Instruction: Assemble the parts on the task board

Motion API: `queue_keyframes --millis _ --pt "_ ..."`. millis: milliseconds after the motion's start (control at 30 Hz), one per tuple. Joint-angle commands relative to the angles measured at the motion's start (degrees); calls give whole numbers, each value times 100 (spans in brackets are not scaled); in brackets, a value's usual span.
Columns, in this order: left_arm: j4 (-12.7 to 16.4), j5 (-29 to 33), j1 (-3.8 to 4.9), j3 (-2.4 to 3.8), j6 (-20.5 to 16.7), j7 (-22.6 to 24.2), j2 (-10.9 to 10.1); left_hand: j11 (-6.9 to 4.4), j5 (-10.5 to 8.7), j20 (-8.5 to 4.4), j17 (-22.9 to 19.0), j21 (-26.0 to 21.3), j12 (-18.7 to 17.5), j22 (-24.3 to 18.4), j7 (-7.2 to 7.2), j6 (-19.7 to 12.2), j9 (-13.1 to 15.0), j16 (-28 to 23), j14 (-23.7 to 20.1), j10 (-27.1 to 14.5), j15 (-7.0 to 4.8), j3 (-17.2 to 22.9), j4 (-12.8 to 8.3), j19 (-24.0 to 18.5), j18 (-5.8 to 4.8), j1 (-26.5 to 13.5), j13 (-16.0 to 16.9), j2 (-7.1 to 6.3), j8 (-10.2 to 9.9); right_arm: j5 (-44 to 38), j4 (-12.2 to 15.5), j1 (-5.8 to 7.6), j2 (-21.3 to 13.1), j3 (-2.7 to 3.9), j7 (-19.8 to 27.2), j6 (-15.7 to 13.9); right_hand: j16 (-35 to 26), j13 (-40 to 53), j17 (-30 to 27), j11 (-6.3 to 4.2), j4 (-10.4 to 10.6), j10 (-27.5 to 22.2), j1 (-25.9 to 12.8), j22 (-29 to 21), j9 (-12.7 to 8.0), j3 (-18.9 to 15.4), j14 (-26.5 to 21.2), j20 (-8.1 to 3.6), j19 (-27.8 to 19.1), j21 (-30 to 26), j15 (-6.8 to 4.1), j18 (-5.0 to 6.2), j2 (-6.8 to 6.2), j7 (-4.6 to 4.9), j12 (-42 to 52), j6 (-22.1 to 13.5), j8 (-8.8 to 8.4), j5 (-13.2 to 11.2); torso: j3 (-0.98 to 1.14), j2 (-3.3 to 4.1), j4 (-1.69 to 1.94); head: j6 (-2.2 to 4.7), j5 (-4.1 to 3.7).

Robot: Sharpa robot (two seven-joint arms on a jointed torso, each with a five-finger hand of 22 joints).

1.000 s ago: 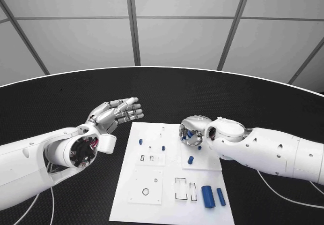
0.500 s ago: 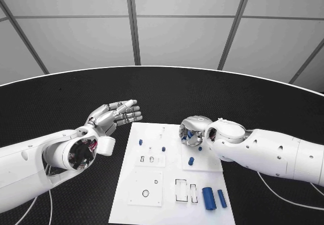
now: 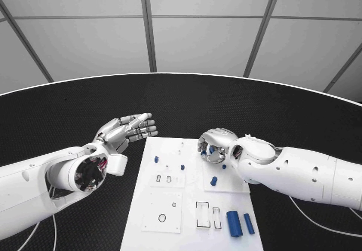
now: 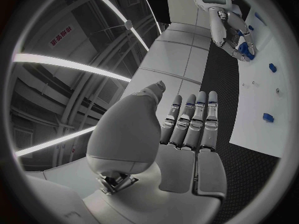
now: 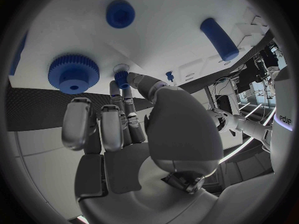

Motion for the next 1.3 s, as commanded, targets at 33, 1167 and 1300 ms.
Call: queue_keyframes --millis 33,1167,1300 --pt "-2 0 0 0 -1 -2 -1 7 -24 6 -7 -1 -32 -10 425 -46 -5 -21 -29 -35 11 41 7 11 73 -29 -1 -42 -30 -25 46 1 -13 1 -10 -85 47 183 17 -115 -69 173 95 22 36 7 296 -43 -10 30 -61 -54 12 0 55 66 42 33 -16 20 19 24 -10" --pt "36 0 37 0 -22 7 -20 6 -27 6 -7 -6 -36 -16 421 -79 -11 -30 -33 -45 12 58 -4 7 70 -19 -1 -35 -41 -397 -449 239 662 8 -81 -761 78 242 66 -116 -109 190 106 84 73 12 303 -52 5 69 -66 -66 15 5 85 87 55 36 -95 154 120 160 -48" --pt "40 0 55 0 -24 4 -17 6 -28 6 -7 -7 -38 -17 421 -82 -12 -33 -33 -49 13 62 -8 6 70 -17 -2 -36 -44 -397 -493 243 710 8 -59 -721 78 242 66 -116 -109 190 106 84 73 12 303 -52 5 69 -66 -66 15 5 85 87 55 36 -109 177 133 171 -59"
